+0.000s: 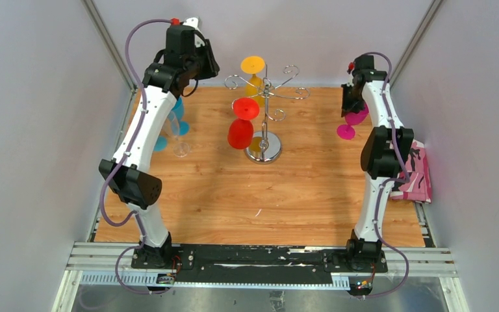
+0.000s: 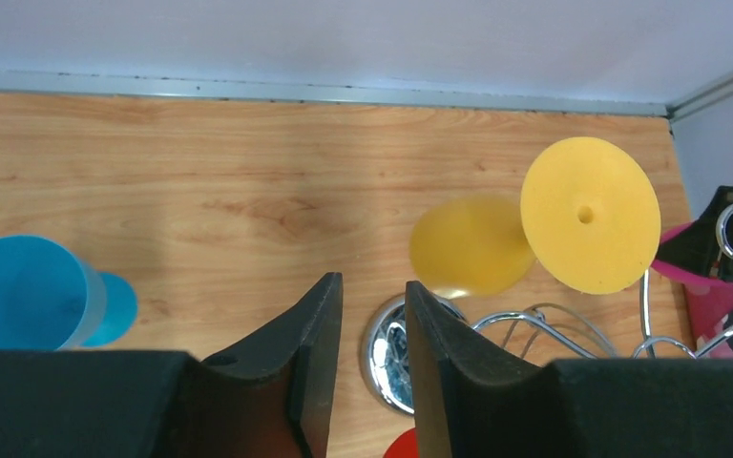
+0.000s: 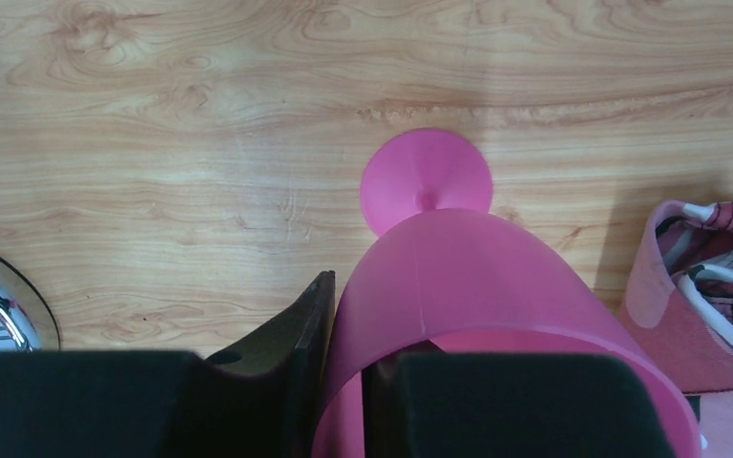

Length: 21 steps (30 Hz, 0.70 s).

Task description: Take the wine glass off the wine glass rack

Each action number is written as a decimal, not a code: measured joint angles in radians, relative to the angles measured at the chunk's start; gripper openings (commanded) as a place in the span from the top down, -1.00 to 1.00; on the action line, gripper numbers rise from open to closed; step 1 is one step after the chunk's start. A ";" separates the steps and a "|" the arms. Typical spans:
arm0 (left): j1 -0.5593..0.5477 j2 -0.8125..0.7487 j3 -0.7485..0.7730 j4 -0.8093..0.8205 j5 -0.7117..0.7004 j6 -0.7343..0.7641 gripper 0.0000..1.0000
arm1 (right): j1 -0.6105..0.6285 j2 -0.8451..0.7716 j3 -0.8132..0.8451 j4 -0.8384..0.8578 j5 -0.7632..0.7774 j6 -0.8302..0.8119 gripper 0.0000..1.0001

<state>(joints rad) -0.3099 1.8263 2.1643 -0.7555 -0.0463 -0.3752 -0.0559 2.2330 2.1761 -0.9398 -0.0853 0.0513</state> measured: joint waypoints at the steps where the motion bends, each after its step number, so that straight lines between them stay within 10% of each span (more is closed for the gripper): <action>1: 0.000 -0.005 -0.015 0.010 0.015 -0.002 0.17 | 0.000 -0.004 -0.006 0.003 -0.002 -0.001 0.33; 11: 0.000 -0.022 -0.024 0.135 0.151 -0.049 -0.25 | 0.000 -0.067 -0.066 0.015 -0.045 0.012 -0.40; 21: 0.000 0.054 -0.001 0.245 0.272 -0.127 -0.30 | 0.001 -0.305 -0.166 0.082 -0.062 0.026 -0.46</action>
<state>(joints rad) -0.3096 1.8805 2.1635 -0.5102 0.2256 -0.5022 -0.0551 1.9282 2.0102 -0.8577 -0.1474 0.0776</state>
